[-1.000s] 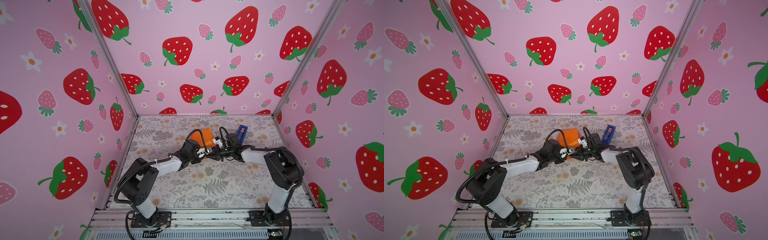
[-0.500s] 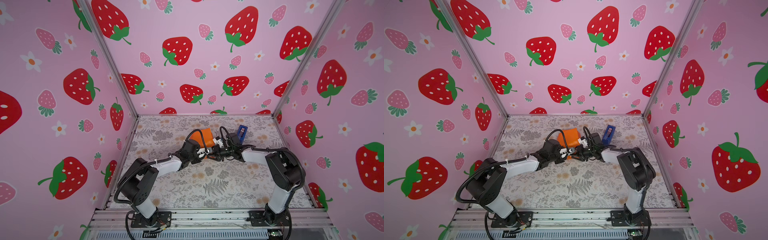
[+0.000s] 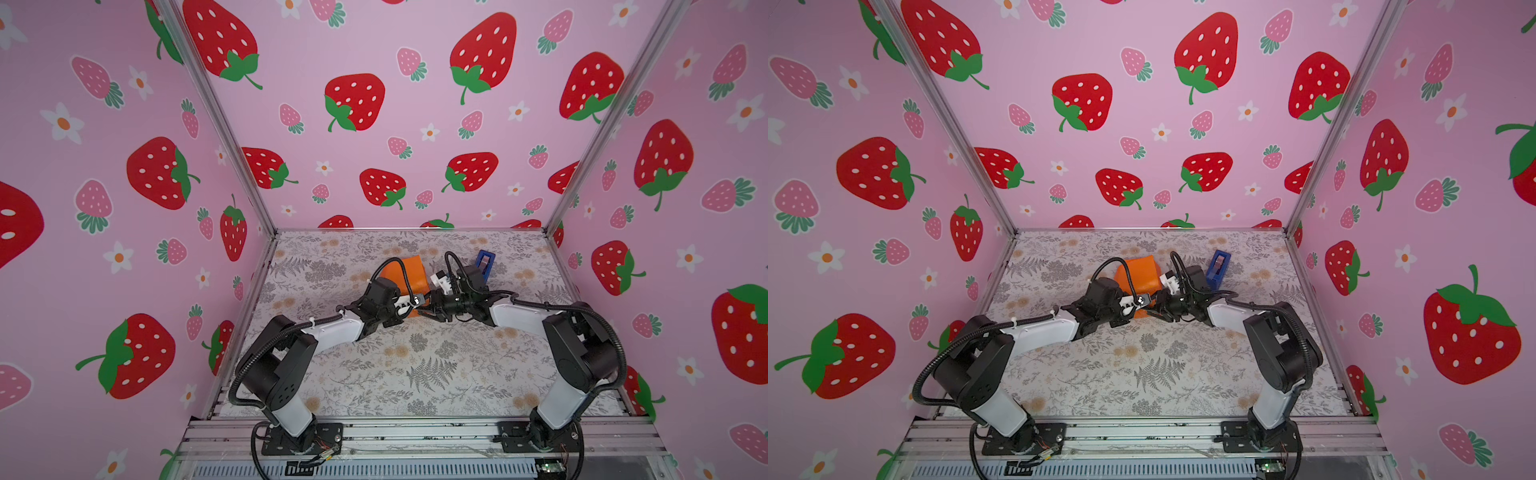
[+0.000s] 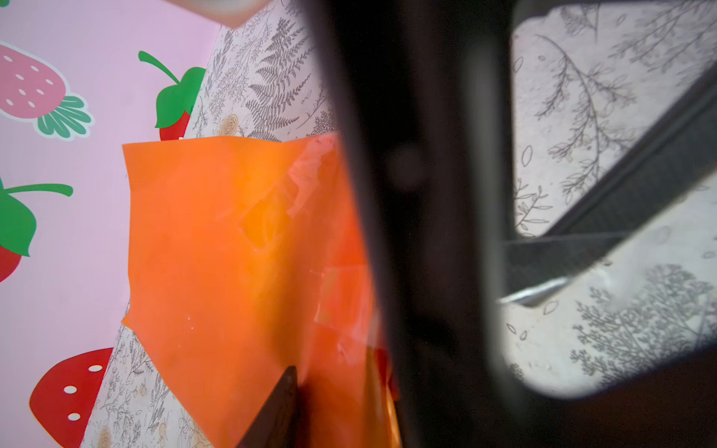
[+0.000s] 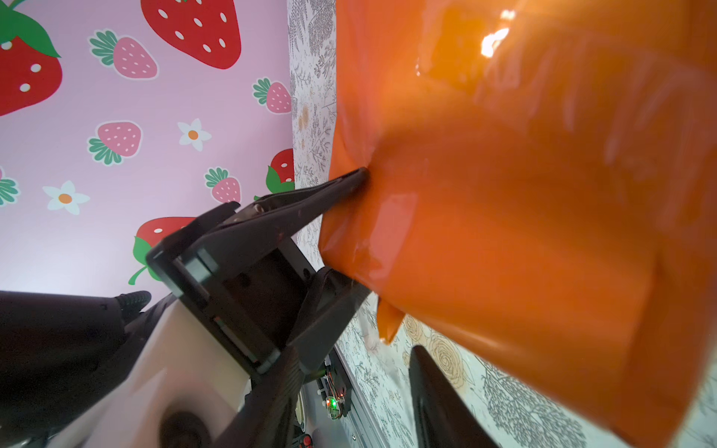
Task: Wrap a gift box in wrapping paper
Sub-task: Stick the wrapping paper to the gift box.
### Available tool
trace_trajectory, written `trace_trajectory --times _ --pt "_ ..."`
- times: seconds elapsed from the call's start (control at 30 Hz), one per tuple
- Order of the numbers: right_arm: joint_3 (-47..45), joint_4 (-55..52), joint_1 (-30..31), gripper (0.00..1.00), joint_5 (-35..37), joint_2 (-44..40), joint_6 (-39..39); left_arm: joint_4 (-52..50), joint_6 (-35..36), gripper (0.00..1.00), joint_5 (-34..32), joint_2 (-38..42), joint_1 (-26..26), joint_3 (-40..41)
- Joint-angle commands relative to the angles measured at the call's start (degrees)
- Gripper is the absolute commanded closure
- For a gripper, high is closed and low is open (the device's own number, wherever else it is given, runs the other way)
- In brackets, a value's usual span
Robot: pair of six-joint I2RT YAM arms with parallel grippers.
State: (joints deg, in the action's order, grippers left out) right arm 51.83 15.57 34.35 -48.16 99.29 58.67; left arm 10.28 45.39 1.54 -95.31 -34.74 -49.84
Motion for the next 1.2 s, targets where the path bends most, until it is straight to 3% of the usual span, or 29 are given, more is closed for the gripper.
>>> trace_trajectory --times 0.0,0.2,0.47,0.63,0.83,1.17 --pt "-2.01 6.29 0.90 0.51 -1.53 -1.43 -0.94 -8.99 -0.08 0.61 0.48 -3.13 0.24 0.76" --pt "-5.23 22.68 1.74 0.51 -2.81 1.56 3.80 -9.58 0.01 0.62 0.68 -2.97 0.27 0.45" --pt "-7.26 32.77 2.21 0.51 -2.58 5.03 8.65 -9.86 0.11 0.62 0.83 -3.14 0.24 0.23" --pt "-7.02 34.16 2.16 0.49 -1.52 6.60 9.17 -9.86 0.12 0.62 0.74 -3.14 0.29 0.19" --pt "-5.75 34.54 2.11 0.39 0.18 7.86 8.71 -9.96 0.09 0.63 0.83 -3.05 0.29 0.29" --pt "-4.36 38.74 2.13 0.39 2.42 6.44 8.30 -10.17 0.11 0.63 0.66 -3.04 0.26 0.36"
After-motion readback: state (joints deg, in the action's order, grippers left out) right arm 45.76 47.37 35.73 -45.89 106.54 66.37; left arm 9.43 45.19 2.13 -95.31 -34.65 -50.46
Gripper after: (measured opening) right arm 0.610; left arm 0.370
